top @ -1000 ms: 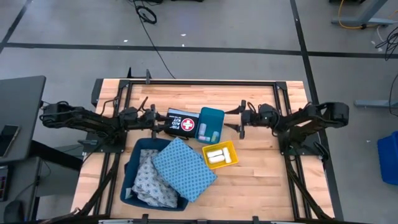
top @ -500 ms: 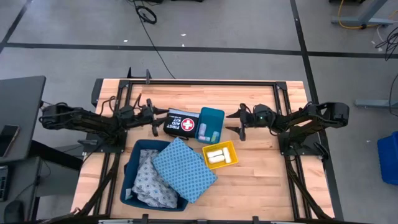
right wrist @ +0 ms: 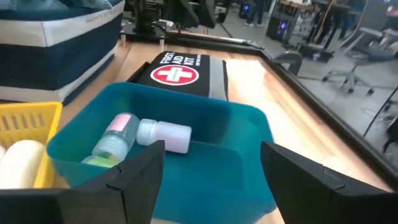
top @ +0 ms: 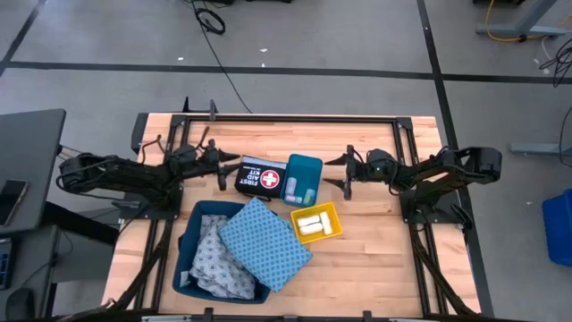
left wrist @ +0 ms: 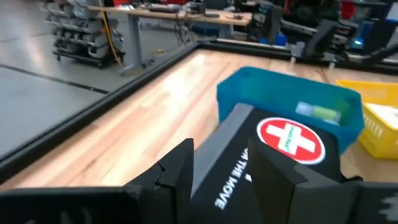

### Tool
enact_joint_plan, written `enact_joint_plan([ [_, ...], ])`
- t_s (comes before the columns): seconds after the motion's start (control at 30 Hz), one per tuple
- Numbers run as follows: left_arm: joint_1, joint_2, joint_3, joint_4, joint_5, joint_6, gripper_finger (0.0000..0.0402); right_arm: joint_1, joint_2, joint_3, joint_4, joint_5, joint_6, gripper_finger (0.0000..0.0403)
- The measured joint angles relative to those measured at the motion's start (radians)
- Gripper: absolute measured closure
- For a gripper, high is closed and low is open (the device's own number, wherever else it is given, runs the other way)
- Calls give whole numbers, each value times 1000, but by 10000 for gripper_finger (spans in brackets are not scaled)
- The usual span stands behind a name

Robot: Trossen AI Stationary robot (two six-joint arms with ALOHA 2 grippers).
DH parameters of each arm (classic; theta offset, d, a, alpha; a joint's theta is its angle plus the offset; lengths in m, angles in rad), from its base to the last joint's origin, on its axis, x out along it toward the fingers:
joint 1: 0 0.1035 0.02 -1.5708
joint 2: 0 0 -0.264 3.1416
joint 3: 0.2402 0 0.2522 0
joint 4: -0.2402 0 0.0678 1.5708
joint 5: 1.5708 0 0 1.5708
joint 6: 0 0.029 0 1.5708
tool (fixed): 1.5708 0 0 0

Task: Pick & place medical supplies in basket/bin
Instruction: Return to Home Position

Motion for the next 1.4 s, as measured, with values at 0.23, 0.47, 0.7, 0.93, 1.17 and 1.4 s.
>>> enact_joint_plan([
  [0.23,1,-1,1,-93,6,59,264,0,0,1,48,8,17,128],
  [0.47,1,-1,1,-99,-57,-10,264,1,0,1,21,7,20,128],
  [0.7,1,-1,1,-100,-58,-9,264,1,0,1,20,6,18,128],
  [0.93,1,-1,1,-99,-58,-8,264,1,0,1,20,5,21,128],
  [1.17,1,-1,1,-99,-58,-8,264,1,0,1,20,5,20,128],
  [1.4,1,-1,2,-99,-58,-8,264,1,0,1,21,5,20,128],
])
